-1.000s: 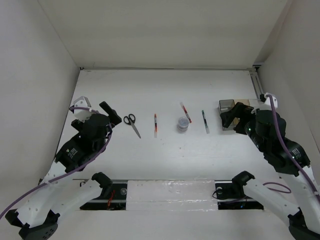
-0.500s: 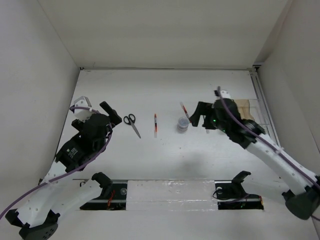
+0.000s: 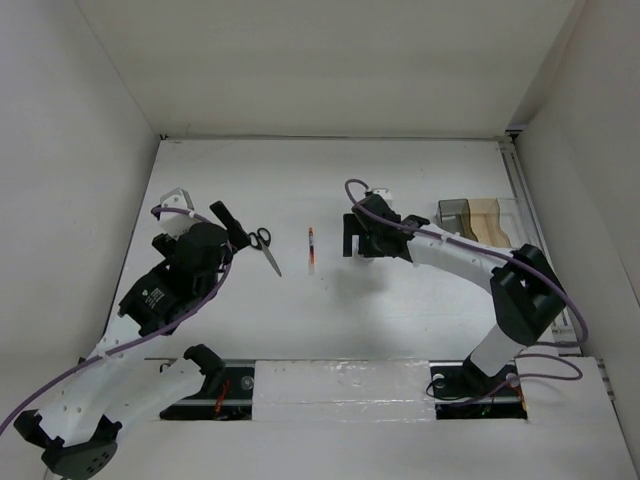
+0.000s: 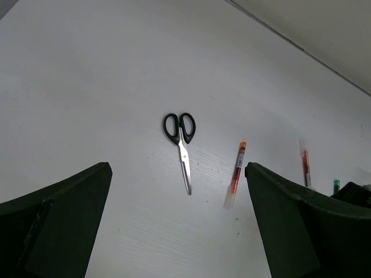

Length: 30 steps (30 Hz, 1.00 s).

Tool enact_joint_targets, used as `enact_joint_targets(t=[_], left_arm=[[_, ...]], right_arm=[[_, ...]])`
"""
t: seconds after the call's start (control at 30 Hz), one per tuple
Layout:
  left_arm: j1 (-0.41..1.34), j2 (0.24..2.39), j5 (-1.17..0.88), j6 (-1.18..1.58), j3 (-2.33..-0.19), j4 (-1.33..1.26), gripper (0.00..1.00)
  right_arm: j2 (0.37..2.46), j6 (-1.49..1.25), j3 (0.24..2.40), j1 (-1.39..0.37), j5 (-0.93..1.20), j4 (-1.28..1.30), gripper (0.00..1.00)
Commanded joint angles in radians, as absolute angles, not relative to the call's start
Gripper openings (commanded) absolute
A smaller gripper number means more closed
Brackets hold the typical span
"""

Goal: Sort the stationery into containers
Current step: Pick up the stationery from the center of the board.

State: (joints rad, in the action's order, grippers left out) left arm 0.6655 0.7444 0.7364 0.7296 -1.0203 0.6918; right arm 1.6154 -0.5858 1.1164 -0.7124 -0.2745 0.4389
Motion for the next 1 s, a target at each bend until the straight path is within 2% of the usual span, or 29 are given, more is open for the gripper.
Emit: enact_joint_targets(t=[0.0,0.37,0.5,0.6,0.7,0.77,0.8,0.83,0.87,0.97], left_arm=[[0.663,0.749,0.721,0.704,-1.008,0.663,1.0],[0.663,0.758,0.71,0.695,-1.008,0.653,1.0],[0.663,0.758,0.71,0.686,-0.999,0.644,1.0],[0.663,0.758,0.71,0.677,-0.999,0.644,1.0],[0.663,0.758,0.71,0.676,-0.999,0.644,1.0],[0.663,0.758,0.71,0.676,-0.999,0.644,1.0],[0.663,0.758,0.71,0.676,-0.999,0.644,1.0],[0.663,0.758,0.71,0.676,-0.999,0.644,1.0],[0.663,0.758,0.71,0.676,-0.999,0.644,1.0],[0.663,0.749,0.71,0.676,-0.999,0.644,1.0]], right_arm=[[1.649,-0.574,1.183,-0.698,-0.316,0.356,1.0],[1.753,-0.543,1.235,-0.649,-0.324,0.356,0.98],[1.764,-0.543,1.235,-0.649,-0.324,0.347,0.89],[1.764,-0.543,1.226,-0.649,-0.324,0.347,0.85],[1.775,-0.543,1.226,-0.64,-0.324,0.347,0.76],[1.775,-0.543,1.215,-0.64,-0.324,0.338,0.68],[1.775,-0.543,1.215,-0.64,-0.324,0.337,0.58],[1.775,-0.543,1.206,-0.64,-0.324,0.337,0.58],[1.775,-0.543,1.206,-0.64,-0.324,0.337,0.47],[1.775,-0.543,1.195,-0.64,-0.324,0.337,0.49]])
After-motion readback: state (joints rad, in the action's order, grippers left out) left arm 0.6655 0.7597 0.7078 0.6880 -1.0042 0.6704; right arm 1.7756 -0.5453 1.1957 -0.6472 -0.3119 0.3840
